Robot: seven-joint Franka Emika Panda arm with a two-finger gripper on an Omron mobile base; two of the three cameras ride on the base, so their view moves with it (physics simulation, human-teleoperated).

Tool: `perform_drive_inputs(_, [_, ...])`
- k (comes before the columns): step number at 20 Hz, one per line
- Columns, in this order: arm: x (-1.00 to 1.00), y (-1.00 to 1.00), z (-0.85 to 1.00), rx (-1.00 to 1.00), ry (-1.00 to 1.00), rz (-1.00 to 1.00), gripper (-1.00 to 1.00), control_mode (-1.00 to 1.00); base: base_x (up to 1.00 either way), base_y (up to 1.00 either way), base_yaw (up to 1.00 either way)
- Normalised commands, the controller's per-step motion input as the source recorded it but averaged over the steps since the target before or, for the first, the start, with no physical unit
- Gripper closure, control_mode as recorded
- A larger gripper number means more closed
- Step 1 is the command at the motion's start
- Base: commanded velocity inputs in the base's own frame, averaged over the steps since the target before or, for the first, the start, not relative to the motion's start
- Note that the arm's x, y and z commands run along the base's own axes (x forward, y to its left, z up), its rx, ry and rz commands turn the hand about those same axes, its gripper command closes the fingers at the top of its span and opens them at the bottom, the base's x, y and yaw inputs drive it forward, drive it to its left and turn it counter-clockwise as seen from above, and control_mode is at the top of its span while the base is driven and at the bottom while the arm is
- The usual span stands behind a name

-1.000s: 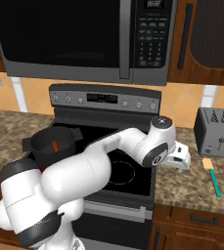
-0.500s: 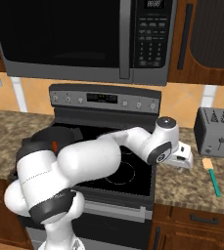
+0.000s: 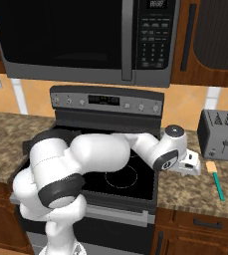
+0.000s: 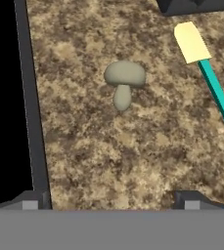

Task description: Put the carrot and mushroom in the pot. Retrieve the spatula and lightly stir the vegetables in the pot.

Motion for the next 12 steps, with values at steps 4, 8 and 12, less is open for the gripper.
perform_drive_inputs(4, [0.14,-0.12,-0.21,0.0,0.0,0.0,-1.0,-1.0,0.0,0.0,0.0])
perform_drive_inputs(8, [0.24,-0.01,-0.21,0.0,0.0,0.0,-1.0,-1.0,0.0,0.0,0.0])
perform_drive_inputs(12, [0.22,-0.06,-0.19,0.0,0.0,0.0,-1.0,-1.0,0.0,0.0,0.0])
